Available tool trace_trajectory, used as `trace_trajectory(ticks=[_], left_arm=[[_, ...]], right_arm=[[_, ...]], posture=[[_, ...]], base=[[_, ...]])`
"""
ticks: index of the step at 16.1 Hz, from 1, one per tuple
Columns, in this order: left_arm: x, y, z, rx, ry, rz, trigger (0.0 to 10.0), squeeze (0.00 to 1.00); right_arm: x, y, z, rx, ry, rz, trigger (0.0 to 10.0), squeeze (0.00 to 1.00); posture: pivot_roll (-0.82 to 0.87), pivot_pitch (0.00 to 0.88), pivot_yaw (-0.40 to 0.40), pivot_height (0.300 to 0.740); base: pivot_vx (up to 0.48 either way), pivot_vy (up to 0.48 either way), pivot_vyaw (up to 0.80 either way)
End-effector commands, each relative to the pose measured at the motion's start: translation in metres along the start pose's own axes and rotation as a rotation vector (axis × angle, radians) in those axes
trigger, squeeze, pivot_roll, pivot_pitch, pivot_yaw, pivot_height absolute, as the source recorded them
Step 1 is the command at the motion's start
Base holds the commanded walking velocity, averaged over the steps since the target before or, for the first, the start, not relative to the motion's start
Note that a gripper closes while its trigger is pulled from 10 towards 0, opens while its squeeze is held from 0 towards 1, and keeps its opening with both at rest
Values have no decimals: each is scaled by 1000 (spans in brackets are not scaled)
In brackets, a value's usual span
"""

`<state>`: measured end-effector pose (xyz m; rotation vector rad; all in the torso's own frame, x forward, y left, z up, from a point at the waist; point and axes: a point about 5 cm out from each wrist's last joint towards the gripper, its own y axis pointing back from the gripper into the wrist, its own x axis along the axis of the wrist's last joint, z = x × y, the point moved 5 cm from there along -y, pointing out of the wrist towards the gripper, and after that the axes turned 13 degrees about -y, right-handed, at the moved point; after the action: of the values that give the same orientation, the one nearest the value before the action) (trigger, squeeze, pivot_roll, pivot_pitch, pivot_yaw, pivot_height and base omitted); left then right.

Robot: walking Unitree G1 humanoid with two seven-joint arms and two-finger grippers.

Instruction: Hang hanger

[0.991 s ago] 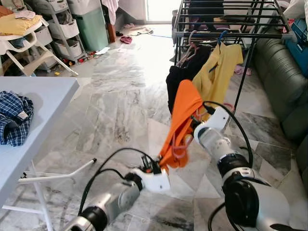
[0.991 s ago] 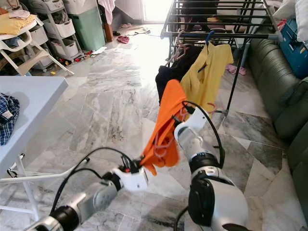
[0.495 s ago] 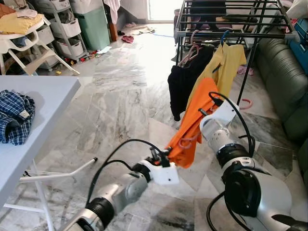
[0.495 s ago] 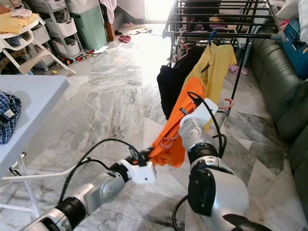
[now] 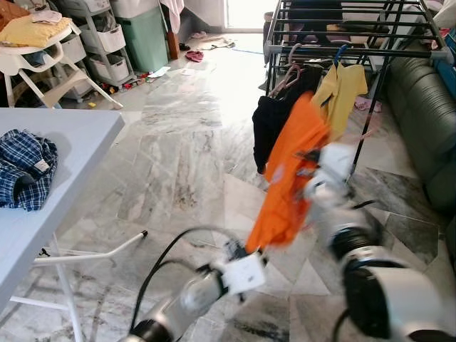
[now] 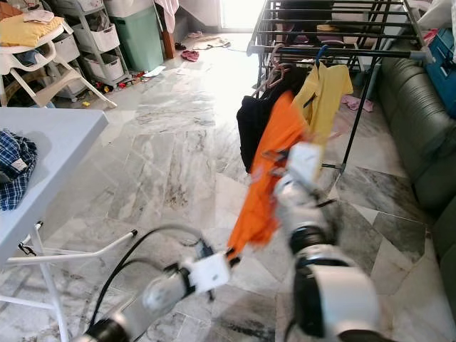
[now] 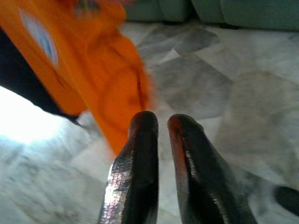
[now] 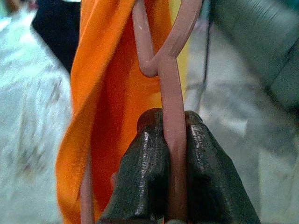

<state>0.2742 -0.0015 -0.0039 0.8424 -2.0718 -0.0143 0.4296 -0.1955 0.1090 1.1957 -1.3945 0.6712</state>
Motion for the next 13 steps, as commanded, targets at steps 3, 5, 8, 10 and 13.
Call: trace_trajectory(ticks=[3,5,8,10,13], left_arm=[[10,-5,-6,-15,80,41,10000,1000],[10,-4,-8,-17,93,42,10000,1000],[-1,7,-23,41,80,17,10000,1000],[-13,22,-48,186,70,-16,10000,1000],[-27,45,-83,416,122,-58,10000,1000]], right_arm=[[21,1,-11,86,43,117,10000,0],[25,3,-17,166,70,157,10000,0],[21,12,-24,312,189,227,10000,0],[9,15,-8,331,251,225,10000,0],[-5,22,10,371,317,228,10000,0]], posture=[[-78,0,37,740],[-78,0,40,740],[-78,0,43,740],[-80,0,46,740],[-89,0,51,740]], base=[[0,0,0],[0,0,0],[0,0,0],[0,0,0],[0,0,0]])
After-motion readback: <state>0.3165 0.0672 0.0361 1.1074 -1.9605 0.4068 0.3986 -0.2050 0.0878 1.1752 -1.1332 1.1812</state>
